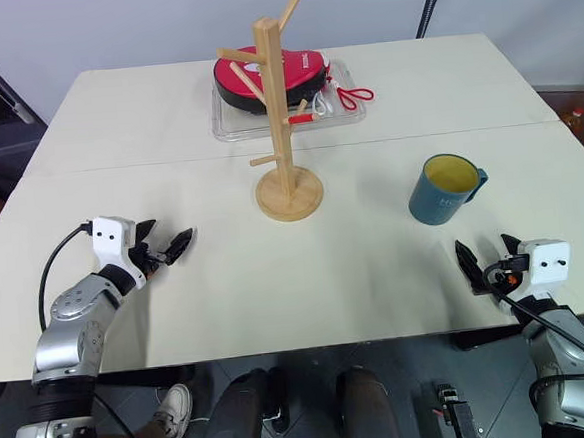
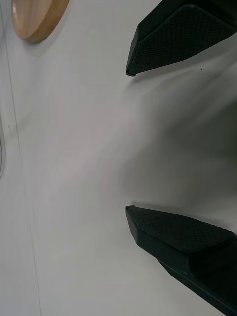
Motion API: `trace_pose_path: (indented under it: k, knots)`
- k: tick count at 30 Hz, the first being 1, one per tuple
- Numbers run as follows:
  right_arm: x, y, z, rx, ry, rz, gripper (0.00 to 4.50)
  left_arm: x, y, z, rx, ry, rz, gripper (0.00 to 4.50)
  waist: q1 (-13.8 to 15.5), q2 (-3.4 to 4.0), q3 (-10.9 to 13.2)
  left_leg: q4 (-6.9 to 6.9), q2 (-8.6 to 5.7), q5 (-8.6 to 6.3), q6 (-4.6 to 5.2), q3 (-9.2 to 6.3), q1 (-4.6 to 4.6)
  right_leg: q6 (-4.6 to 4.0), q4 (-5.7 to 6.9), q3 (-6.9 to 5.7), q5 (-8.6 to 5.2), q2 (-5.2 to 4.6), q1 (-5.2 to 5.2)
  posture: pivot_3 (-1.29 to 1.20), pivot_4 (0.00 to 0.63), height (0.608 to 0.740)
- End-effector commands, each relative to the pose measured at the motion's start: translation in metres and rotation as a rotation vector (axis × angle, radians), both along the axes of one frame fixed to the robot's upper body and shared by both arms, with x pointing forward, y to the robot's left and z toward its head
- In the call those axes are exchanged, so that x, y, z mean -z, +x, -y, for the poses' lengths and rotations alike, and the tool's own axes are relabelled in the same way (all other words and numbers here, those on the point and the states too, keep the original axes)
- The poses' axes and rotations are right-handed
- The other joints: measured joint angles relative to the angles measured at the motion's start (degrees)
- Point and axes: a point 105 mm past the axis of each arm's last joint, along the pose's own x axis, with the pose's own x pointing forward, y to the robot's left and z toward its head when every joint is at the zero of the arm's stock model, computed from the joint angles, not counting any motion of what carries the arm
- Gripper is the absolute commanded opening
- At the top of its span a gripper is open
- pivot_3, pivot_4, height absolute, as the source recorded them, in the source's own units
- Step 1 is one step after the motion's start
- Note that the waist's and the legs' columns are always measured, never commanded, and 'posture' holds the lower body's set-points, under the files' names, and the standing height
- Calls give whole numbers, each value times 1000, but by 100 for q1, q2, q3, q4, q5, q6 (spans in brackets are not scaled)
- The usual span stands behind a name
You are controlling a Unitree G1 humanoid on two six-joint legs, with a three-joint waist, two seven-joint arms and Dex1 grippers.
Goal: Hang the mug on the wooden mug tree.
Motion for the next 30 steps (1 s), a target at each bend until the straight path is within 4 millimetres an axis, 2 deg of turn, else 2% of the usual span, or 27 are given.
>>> trace_pose_path:
  k: [1, 5, 9, 17, 21, 26, 30]
  knots:
    - [-12, 1, 3, 1, -27, 46, 4456, -13, -2, 0, 16, 0, 43, 4500, 0, 0, 0, 0, 0, 0, 0, 0, 0, 0, 0, 0, 0, 0, 0, 0, 150, 740]
    - [-14, 4, 2, 5, -32, 53, 4456, -14, -1, 3, 27, -14, 41, 4500, -3, 0, 0, 0, 0, 1, -1, 0, 1, 0, 0, 0, 0, 0, 0, 0, 150, 740]
    - [-17, 6, 4, 17, -43, 63, 4456, -18, -1, 15, 94, -2, 47, 4500, -1, 0, 0, 1, 0, 1, -1, 0, 1, 0, 1, 0, 0, 1, 1, 0, 150, 740]
    - [-29, 13, 14, 60, -77, 103, 4456, -39, -32, 75, 471, -37, 103, 4500, -5, 3, -2, 1, -1, 3, -5, 1, 2, 0, 1, 1, 1, 0, 3, 0, 150, 740]
    - [-38, 21, 25, 63, -83, 121, 4456, -48, -63, 115, 749, -57, 73, 4500, -9, 10, -6, 1, -2, 4, -5, 3, 3, 0, 1, 1, 1, 1, 4, 0, 150, 740]
    - [-45, 35, 41, 63, -98, 129, 4456, -59, -75, 136, 863, -46, 71, 4500, -14, 16, -10, 4, -2, 6, -4, 3, 9, 1, 3, 1, 1, 4, 10, 0, 150, 740]
    - [-47, 45, 50, 59, -114, 124, 4456, -61, -76, 142, 889, -24, 77, 4500, -10, 16, -10, 8, -4, 7, -3, 4, 9, 1, 6, 2, 1, 6, 12, 0, 150, 740]
